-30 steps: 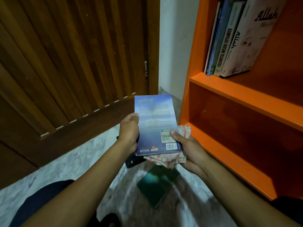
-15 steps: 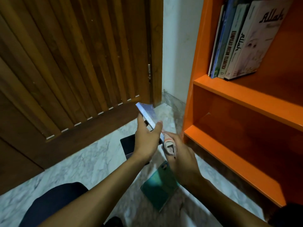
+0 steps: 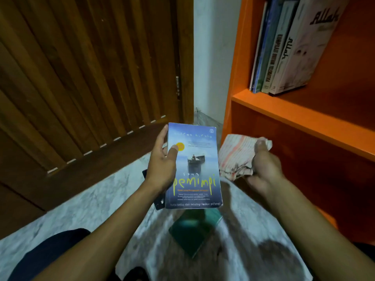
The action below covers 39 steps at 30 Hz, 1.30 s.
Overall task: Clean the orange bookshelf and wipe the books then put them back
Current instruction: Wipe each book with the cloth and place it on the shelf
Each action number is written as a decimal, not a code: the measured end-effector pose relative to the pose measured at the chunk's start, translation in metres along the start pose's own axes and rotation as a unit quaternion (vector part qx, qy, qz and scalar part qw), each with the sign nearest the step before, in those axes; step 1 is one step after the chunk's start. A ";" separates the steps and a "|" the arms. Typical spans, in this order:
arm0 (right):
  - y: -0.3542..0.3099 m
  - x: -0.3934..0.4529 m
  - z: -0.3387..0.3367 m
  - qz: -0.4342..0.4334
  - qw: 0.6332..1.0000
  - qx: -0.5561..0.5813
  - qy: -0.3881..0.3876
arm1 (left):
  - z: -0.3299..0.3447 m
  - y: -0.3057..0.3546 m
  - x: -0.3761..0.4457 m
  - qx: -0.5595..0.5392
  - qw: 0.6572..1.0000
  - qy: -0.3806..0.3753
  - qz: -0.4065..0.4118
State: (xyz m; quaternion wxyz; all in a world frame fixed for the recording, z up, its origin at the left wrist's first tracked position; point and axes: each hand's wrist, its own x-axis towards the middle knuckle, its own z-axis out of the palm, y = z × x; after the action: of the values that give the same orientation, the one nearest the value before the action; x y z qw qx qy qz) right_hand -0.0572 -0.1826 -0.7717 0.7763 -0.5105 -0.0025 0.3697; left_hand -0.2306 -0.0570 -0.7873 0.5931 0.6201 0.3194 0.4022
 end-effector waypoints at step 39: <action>0.014 -0.020 0.002 -0.388 0.849 -0.347 -0.088 | 0.030 -0.004 -0.046 0.088 0.990 -0.086 -0.070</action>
State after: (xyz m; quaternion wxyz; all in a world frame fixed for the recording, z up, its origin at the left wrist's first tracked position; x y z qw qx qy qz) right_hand -0.0805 -0.1897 -0.7742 0.6254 -0.6692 -0.3973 0.0568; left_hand -0.2256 -0.1117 -0.7961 0.5881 0.6780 0.3441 0.2757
